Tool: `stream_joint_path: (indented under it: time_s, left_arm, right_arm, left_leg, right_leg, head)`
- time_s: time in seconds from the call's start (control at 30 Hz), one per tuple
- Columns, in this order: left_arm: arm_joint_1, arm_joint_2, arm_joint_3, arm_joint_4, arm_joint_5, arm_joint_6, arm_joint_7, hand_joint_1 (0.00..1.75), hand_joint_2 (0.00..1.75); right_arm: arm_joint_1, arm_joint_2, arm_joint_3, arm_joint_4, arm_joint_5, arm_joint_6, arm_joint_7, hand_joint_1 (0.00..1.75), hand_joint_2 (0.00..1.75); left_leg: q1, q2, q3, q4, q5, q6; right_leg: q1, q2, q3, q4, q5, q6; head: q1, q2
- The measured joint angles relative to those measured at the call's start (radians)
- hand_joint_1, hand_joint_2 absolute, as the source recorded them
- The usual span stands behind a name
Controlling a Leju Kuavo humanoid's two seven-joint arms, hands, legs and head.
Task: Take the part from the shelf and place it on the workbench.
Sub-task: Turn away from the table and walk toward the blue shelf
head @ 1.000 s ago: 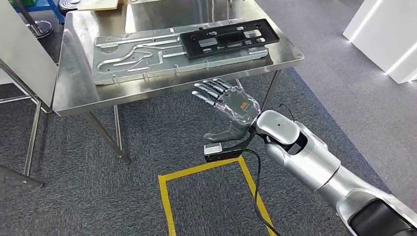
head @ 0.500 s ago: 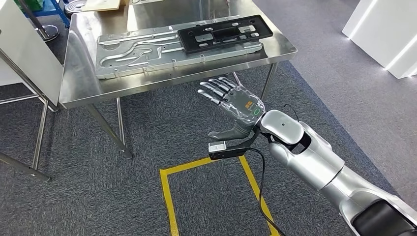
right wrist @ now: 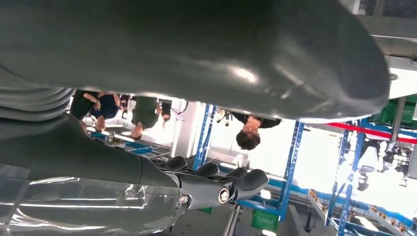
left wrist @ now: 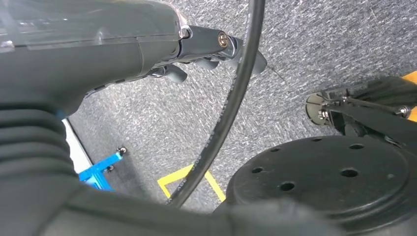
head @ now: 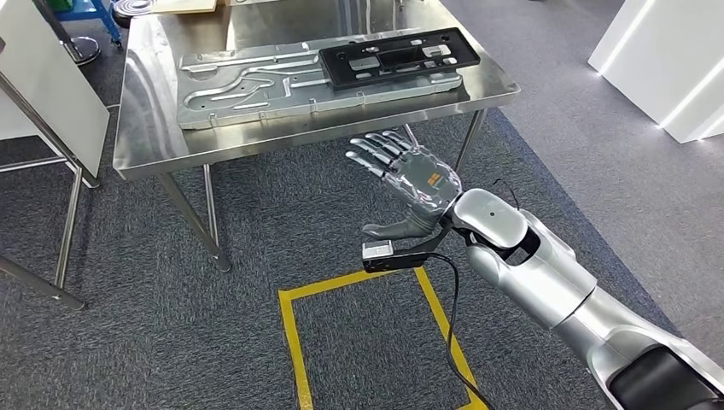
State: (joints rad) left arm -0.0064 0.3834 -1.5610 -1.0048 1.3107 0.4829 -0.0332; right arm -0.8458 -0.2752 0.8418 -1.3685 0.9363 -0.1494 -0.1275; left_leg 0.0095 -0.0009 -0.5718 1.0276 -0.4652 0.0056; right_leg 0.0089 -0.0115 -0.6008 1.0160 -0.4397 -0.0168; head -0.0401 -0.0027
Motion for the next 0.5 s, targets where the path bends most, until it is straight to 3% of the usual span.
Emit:
stream_joint_path:
  time_s: [0.5]
  left_arm:
    - [-0.003,0.0,0.0,0.001,0.01,-0.016,-0.012,0.0,0.0]
  right_arm:
    - [-0.01,-0.005,0.0,0.006,-0.039,0.04,-0.018,0.0,0.0]
  left_leg:
    - [-0.004,0.0,-0.012,0.002,0.005,0.002]
  right_leg:
    - [-0.005,0.0,-0.013,0.0,0.009,0.017]
  head:
    - [0.0,0.0]
